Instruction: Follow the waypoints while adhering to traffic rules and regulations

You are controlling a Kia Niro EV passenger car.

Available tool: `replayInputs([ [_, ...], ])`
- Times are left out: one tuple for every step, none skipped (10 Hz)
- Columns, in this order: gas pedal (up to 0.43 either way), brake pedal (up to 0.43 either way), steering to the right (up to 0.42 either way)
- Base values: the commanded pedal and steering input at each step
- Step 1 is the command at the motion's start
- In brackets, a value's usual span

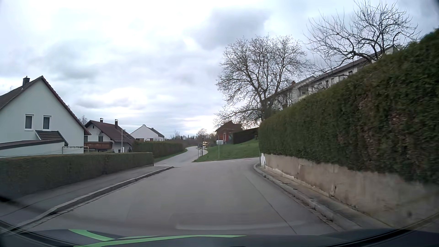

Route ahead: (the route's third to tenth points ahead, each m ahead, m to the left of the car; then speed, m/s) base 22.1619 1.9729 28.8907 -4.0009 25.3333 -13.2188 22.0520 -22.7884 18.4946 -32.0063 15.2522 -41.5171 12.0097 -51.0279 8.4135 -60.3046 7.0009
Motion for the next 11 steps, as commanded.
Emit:
replayInputs([
  [0.0,0.049,-0.003],
  [0.0,0.061,-0.002],
  [0.0,0.061,-0.002],
  [0.0,0.067,-0.003],
  [0.0,0.073,-0.001],
  [0.0,0.079,0.0],
  [0.0,0.085,-0.001],
  [0.0,0.098,0.0],
  [0.0,0.104,0.003],
  [0.0,0.11,0.008],
  [0.0,0.116,0.01],
])
